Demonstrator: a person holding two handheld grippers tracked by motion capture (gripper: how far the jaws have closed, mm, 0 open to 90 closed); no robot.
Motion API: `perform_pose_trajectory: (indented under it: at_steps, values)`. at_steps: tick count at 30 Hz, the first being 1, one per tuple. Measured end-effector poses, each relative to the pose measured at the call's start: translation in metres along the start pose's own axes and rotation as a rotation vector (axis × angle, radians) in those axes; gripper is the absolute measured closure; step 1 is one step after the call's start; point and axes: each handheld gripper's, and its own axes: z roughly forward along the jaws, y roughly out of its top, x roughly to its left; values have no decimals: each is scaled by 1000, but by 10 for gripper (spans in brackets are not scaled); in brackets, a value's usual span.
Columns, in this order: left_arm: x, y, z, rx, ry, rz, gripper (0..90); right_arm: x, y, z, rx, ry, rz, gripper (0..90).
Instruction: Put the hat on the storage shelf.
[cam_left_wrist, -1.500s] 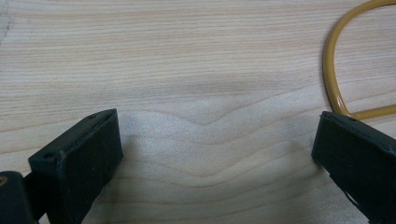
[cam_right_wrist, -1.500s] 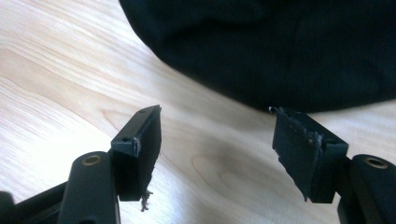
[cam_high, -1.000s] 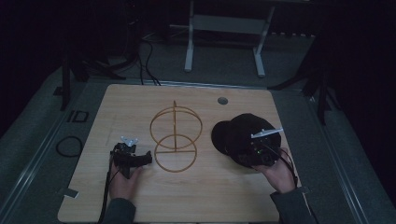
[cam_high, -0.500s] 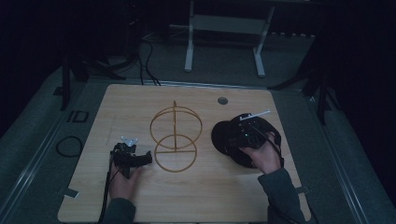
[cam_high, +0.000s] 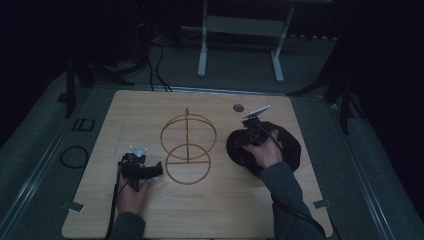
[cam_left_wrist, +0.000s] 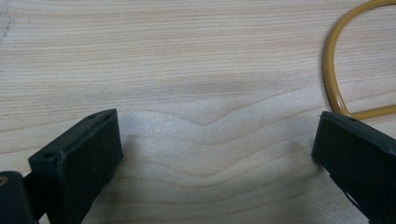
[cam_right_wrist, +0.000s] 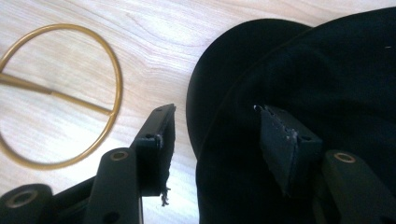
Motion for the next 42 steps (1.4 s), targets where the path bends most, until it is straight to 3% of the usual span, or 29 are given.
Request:
perform_pose_trajectory:
  at_steps: [12, 17, 21, 24, 28, 33, 37, 39, 41, 42]
  values:
    - [0, 0, 0, 0, 0, 0, 12, -12, 15, 32, 135, -22, 91, 534]
    - [0, 0, 0, 0, 0, 0, 12, -15, 17, 38, 146, -36, 122, 575]
    - [0, 0, 0, 0, 0, 0, 12, -17, 18, 41, 162, -45, 118, 618]
    - [0, 0, 0, 0, 0, -1, 12, -22, 18, 44, 168, -21, 142, 639]
    - [0, 0, 0, 0, 0, 0, 12, -22, 20, 44, 180, -13, 131, 642]
    - [0, 0, 0, 2, 0, 2, 12, -26, 25, 47, 226, -1, 158, 610]
    - [0, 0, 0, -1, 0, -1, 12, -24, 28, 50, 250, -27, 147, 542]
    - [0, 0, 0, -1, 0, -1, 12, -20, 29, 52, 257, -44, 134, 578]
    - [0, 0, 0, 0, 0, -1, 12, -20, 30, 51, 261, -28, 150, 663]
    - [0, 0, 0, 1, 0, 0, 12, -20, 30, 51, 261, -28, 150, 663]
